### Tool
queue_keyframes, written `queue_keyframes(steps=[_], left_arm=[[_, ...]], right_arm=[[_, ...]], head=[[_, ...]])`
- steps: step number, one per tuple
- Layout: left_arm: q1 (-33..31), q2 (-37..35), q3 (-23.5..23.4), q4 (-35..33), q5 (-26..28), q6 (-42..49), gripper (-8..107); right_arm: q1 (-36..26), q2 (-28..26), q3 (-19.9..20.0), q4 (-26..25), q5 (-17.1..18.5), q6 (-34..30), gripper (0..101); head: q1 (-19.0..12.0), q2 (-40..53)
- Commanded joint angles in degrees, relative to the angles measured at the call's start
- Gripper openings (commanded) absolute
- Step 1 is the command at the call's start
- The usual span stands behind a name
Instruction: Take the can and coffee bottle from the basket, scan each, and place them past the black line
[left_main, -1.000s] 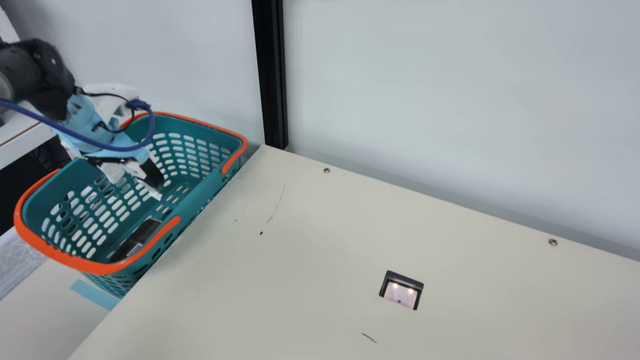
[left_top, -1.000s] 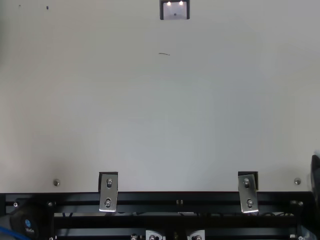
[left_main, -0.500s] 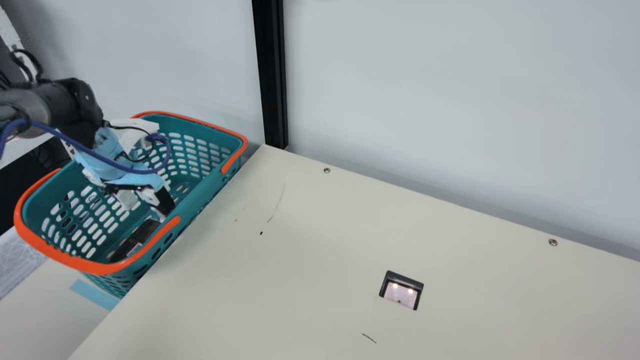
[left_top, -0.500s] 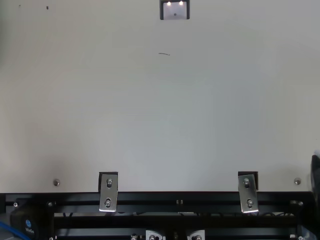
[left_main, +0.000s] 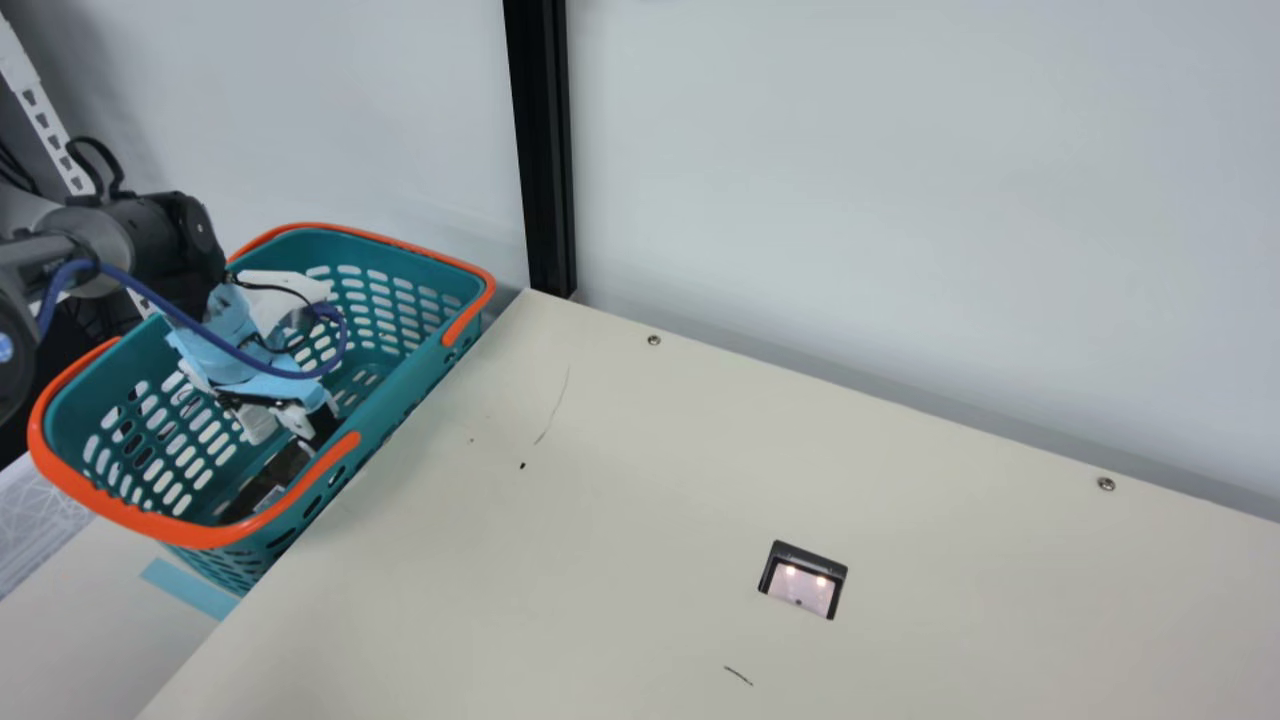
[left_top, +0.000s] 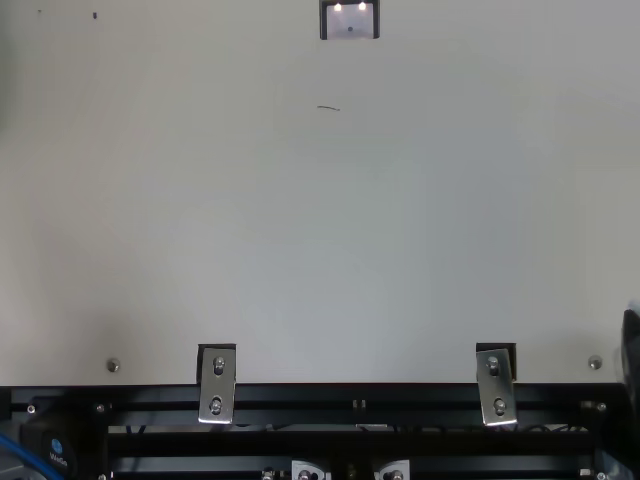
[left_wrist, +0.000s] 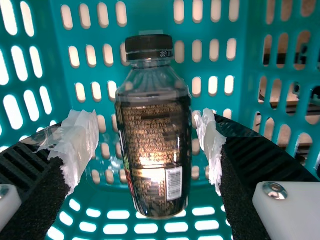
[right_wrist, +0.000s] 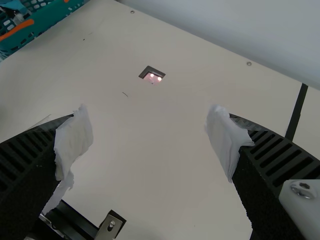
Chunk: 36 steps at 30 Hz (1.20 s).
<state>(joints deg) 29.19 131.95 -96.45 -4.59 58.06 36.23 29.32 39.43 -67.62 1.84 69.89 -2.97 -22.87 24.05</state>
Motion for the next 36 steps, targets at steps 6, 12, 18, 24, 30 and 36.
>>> queue_keyframes(steps=[6, 12, 18, 24, 30, 36], left_arm=[[0.64, 2.74, -0.65, 0.16, -0.45, 1.81, 90], [0.53, 4.29, -0.53, -0.18, -1.24, 2.77, 90], [0.34, 5.39, -0.21, -0.63, -2.11, 3.19, 90], [0.20, 6.35, -0.12, -1.88, -3.02, 3.24, 10], [0.46, 3.36, 1.02, -5.22, -5.75, 3.95, 10], [0.65, -5.11, 3.87, -9.76, -10.56, 6.04, 10]], right_arm=[[0.00, 0.00, 0.00, 0.00, 0.00, 0.00, 101], [0.00, 0.00, 0.00, 0.00, 0.00, 0.00, 101], [0.00, 0.00, 0.00, 0.00, 0.00, 0.00, 101], [0.00, 0.00, 0.00, 0.00, 0.00, 0.00, 101], [0.00, 0.00, 0.00, 0.00, 0.00, 0.00, 101], [0.00, 0.00, 0.00, 0.00, 0.00, 0.00, 101]], head=[[-1.39, 0.87], [-1.39, 0.87], [-1.39, 0.87], [-1.39, 0.87], [-1.39, 0.87], [-1.39, 0.87]])
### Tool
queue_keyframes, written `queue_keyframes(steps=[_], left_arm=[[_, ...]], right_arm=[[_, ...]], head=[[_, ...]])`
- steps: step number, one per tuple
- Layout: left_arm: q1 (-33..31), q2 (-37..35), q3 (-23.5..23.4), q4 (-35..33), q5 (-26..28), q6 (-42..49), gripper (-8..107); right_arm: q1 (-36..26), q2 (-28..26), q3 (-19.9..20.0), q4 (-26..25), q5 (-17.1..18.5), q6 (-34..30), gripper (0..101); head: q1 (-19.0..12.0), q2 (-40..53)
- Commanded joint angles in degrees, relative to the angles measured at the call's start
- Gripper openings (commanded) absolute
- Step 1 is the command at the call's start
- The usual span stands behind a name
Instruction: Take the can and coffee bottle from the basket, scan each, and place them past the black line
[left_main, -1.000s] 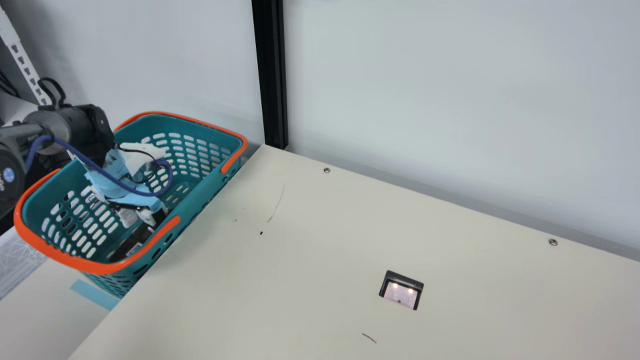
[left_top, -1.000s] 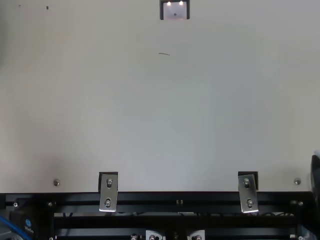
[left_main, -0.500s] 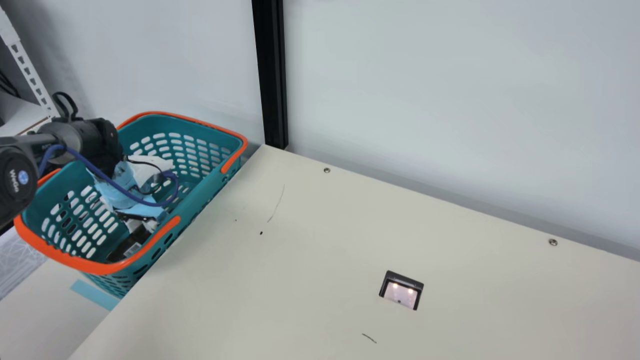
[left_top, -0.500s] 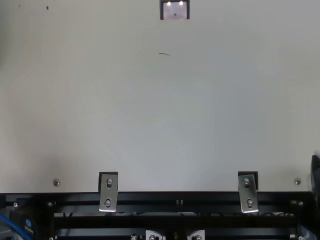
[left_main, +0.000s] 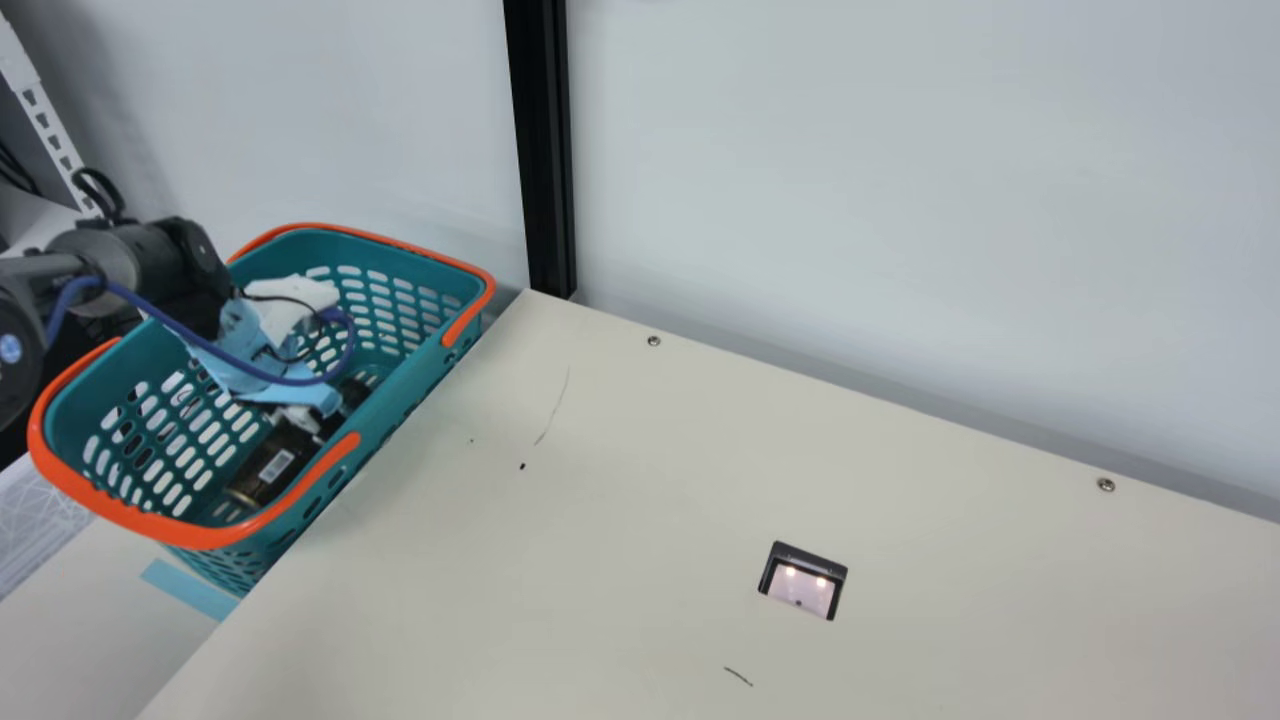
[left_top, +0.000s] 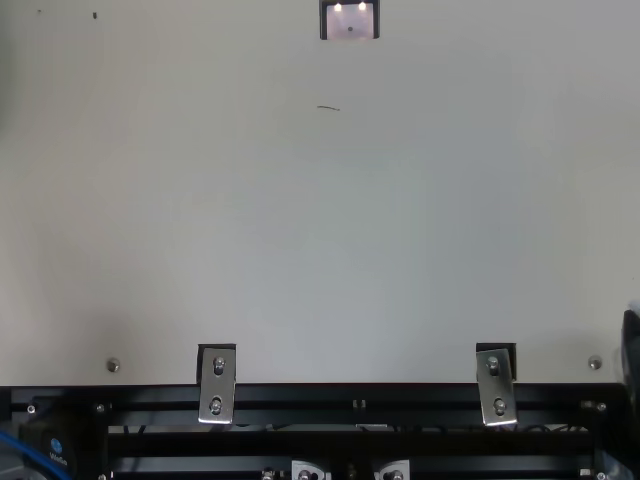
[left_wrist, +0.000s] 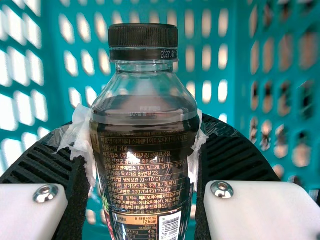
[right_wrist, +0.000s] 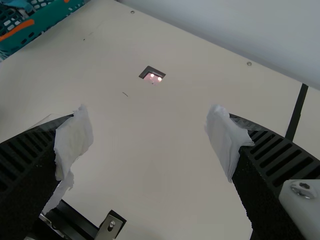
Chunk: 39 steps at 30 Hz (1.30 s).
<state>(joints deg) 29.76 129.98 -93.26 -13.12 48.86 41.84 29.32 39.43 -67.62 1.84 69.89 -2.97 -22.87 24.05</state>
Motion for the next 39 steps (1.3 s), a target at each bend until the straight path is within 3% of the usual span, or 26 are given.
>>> queue_keyframes(steps=[1, 12, 21, 33, 38, 39], left_arm=[[0.10, -4.74, 1.13, -2.23, -2.09, 1.02, 10], [0.42, -21.04, 4.65, -15.60, -7.55, 5.14, 10], [1.49, -31.44, 7.71, -32.42, -5.97, 4.72, 10], [-0.95, -44.61, 18.77, -52.88, -5.33, 2.17, 10], [-4.75, -50.36, 24.35, -58.57, -6.84, 1.69, 10], [-3.54, -48.17, 22.35, -56.09, -6.45, 1.67, 10]], right_arm=[[0.00, 0.00, 0.00, 0.00, 0.00, 0.00, 101], [0.00, 0.00, 0.00, 0.00, 0.00, 0.00, 101], [0.00, 0.00, 0.00, 0.00, 0.00, 0.00, 101], [0.00, 0.00, 0.00, 0.00, 0.00, 0.00, 101], [0.00, 0.00, 0.00, 0.00, 0.00, 0.00, 101], [0.00, 0.00, 0.00, 0.00, 0.00, 0.00, 101]], head=[[-1.39, 0.87], [-1.39, 0.87], [-1.39, 0.87], [-1.39, 0.87], [-1.39, 0.87], [-1.39, 0.87]])
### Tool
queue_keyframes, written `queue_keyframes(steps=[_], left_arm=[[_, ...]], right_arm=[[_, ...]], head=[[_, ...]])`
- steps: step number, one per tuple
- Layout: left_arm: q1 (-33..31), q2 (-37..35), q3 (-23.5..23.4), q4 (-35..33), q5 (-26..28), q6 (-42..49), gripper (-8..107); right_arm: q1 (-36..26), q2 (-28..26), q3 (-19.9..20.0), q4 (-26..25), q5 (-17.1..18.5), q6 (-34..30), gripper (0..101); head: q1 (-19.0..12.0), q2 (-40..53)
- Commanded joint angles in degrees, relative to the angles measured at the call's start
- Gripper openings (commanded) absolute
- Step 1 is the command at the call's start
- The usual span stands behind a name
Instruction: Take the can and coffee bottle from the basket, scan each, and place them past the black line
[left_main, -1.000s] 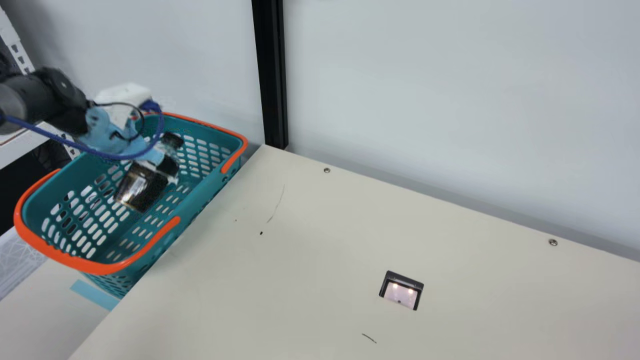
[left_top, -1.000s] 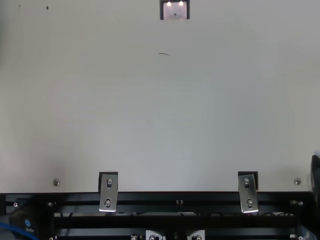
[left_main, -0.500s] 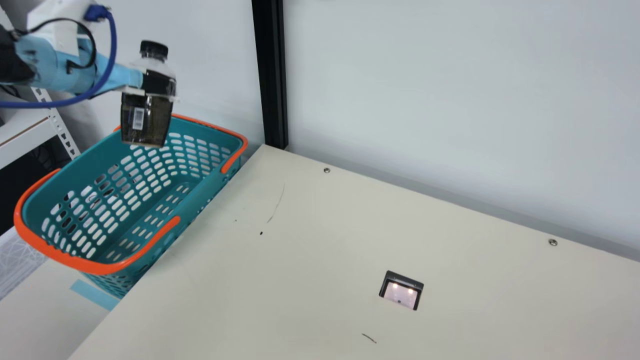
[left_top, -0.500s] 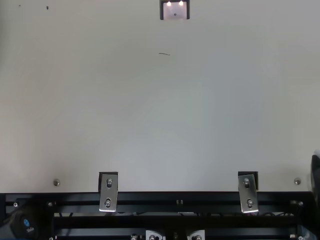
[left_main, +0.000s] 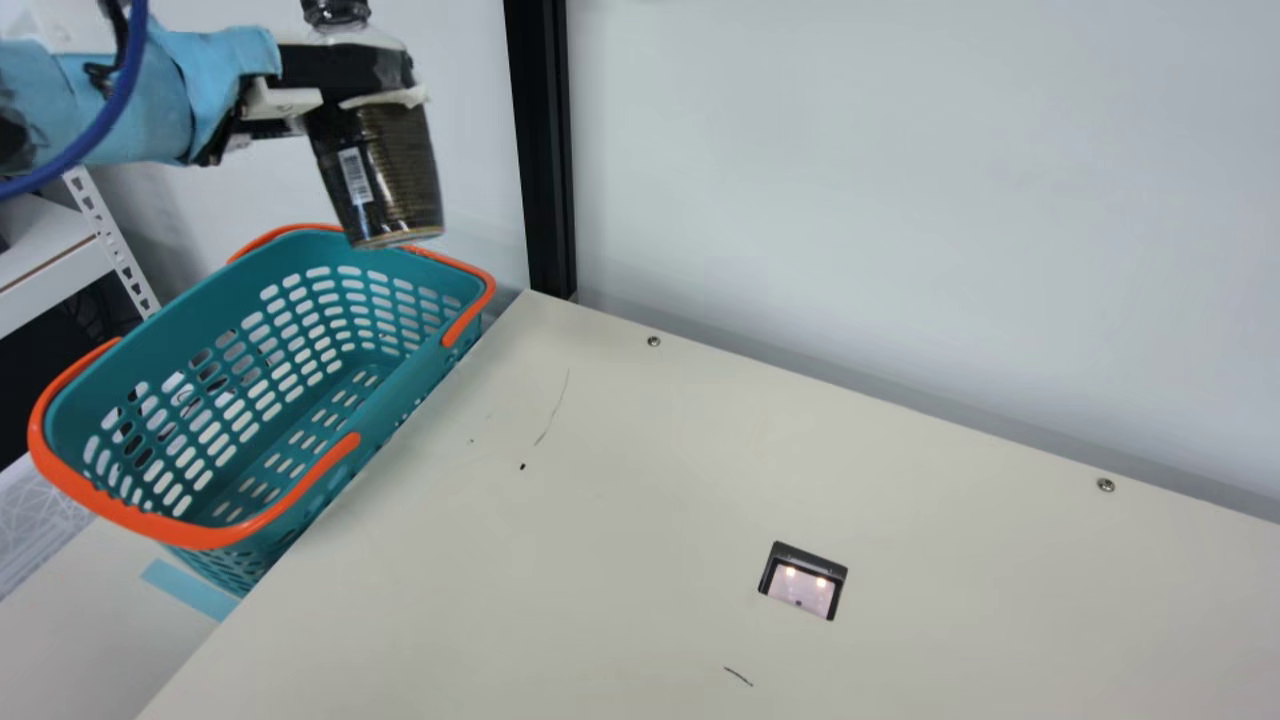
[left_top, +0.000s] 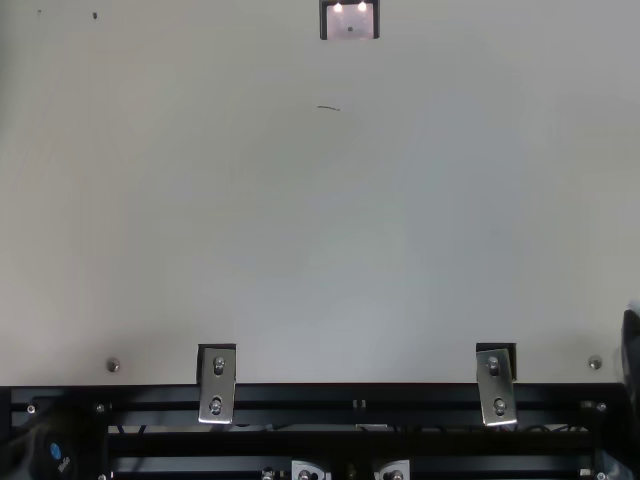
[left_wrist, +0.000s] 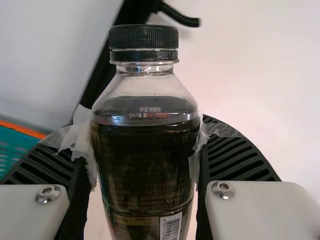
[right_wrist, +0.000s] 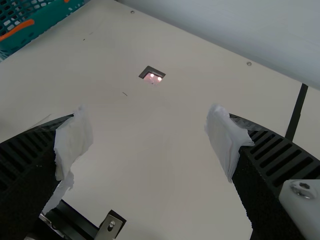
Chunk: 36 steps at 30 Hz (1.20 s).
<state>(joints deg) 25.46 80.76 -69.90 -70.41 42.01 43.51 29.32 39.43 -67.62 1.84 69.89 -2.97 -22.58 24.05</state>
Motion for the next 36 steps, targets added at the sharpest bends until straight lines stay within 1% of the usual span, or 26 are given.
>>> queue_keyframes(steps=[1, 3, 7, 12, 20, 26, 36], left_arm=[[0.00, 0.00, 0.00, 0.00, 0.00, 0.00, 10], [-0.44, -1.21, 0.97, -1.21, 0.15, 0.00, 10], [-0.44, -1.21, 0.95, -1.21, -0.17, 0.00, 10], [-0.44, -1.21, 0.95, -1.21, -0.04, 0.00, 10], [-0.44, -1.21, 0.95, -1.21, -0.04, 0.00, 10], [-0.44, -1.21, 0.95, -1.21, -0.04, 0.00, 10], [-0.44, -1.21, 0.95, -1.21, -0.04, 0.00, 10]], right_arm=[[0.00, 0.00, 0.00, 0.00, 0.00, 0.00, 101], [0.00, 0.00, 0.00, 0.00, 0.00, 0.00, 101], [0.00, 0.00, 0.00, 0.00, 0.00, 0.00, 101], [0.00, 0.00, 0.00, 0.00, 0.00, 0.00, 101], [0.00, 0.00, 0.00, 0.00, 0.00, 0.00, 101], [0.00, 0.00, 0.00, 0.00, 0.00, 0.00, 101], [0.00, 0.00, 0.00, 0.00, 0.00, 0.00, 101]], head=[[-1.68, 0.87], [-1.53, 0.75], [-0.83, -1.20], [0.93, -7.48], [2.92, -19.59], [4.29, -25.60], [4.47, -26.28]])
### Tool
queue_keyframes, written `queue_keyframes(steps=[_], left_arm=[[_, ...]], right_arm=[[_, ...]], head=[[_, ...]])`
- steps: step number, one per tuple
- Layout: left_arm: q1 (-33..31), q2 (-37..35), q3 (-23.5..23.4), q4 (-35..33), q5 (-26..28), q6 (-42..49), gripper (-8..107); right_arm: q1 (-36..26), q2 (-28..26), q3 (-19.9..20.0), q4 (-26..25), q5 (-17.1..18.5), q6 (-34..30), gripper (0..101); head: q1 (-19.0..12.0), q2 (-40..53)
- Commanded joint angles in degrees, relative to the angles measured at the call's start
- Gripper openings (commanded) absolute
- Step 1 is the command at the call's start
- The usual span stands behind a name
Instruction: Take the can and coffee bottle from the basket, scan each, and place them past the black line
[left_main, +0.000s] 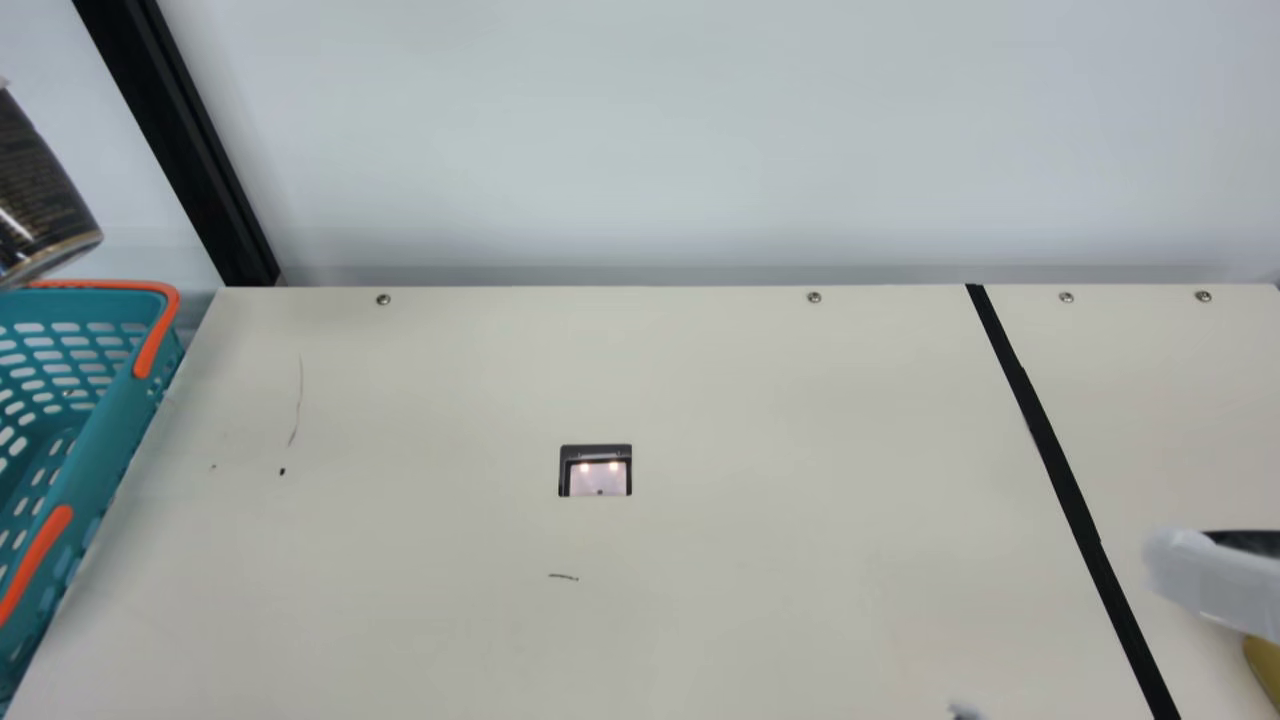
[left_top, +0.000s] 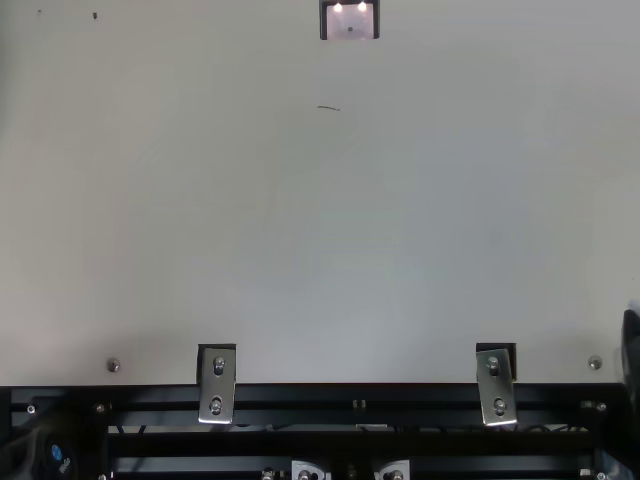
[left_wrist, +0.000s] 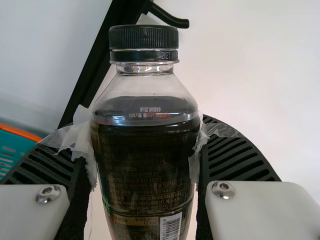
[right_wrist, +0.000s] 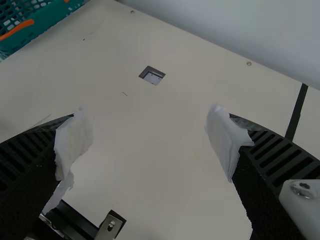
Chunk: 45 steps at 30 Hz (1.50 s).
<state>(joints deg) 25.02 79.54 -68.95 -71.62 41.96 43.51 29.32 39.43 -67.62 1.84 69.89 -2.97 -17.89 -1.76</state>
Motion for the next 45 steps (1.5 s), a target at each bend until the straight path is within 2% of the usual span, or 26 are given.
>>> queue_keyframes(steps=[1, 7, 12, 22, 29, 37, 41, 45], left_arm=[[0.00, 0.00, 0.00, 0.00, 0.00, 0.00, 10], [-0.40, -0.23, -0.27, 0.51, -0.10, -1.19, 10], [-4.03, -2.36, 3.43, -1.41, -1.79, -2.04, 10], [-20.73, -6.58, 12.72, -9.38, -11.64, -2.63, 10], [-31.91, -7.35, 15.00, -16.99, -17.56, -4.23, 10], [-40.56, -10.11, 17.34, -25.42, -21.77, -3.25, 10], [-44.87, -12.76, 19.35, -28.28, -24.39, -2.04, 10], [-49.18, -15.72, 20.66, -28.36, -26.87, -2.60, 10]], right_arm=[[0.00, 0.00, 0.00, 0.00, 0.00, 0.00, 101], [0.00, 0.00, 0.00, 0.00, 0.00, 0.00, 101], [0.00, 0.00, 0.00, 0.00, 0.00, 0.00, 101], [0.00, 0.00, 0.00, 0.00, 0.00, 0.00, 101], [0.00, 0.00, 0.00, 0.00, 0.00, 0.00, 101], [0.00, 0.00, 0.00, 0.00, 0.00, 0.00, 101], [0.00, 0.00, 0.00, 0.00, 0.00, 0.00, 101], [0.00, 0.00, 0.00, 0.00, 0.00, 0.00, 101]], head=[[-0.22, -0.47], [-0.22, -0.47], [-0.22, -0.47], [-0.22, -0.47], [-0.22, -0.47], [-0.22, -0.47], [-0.22, -0.47], [-0.22, -0.47]])
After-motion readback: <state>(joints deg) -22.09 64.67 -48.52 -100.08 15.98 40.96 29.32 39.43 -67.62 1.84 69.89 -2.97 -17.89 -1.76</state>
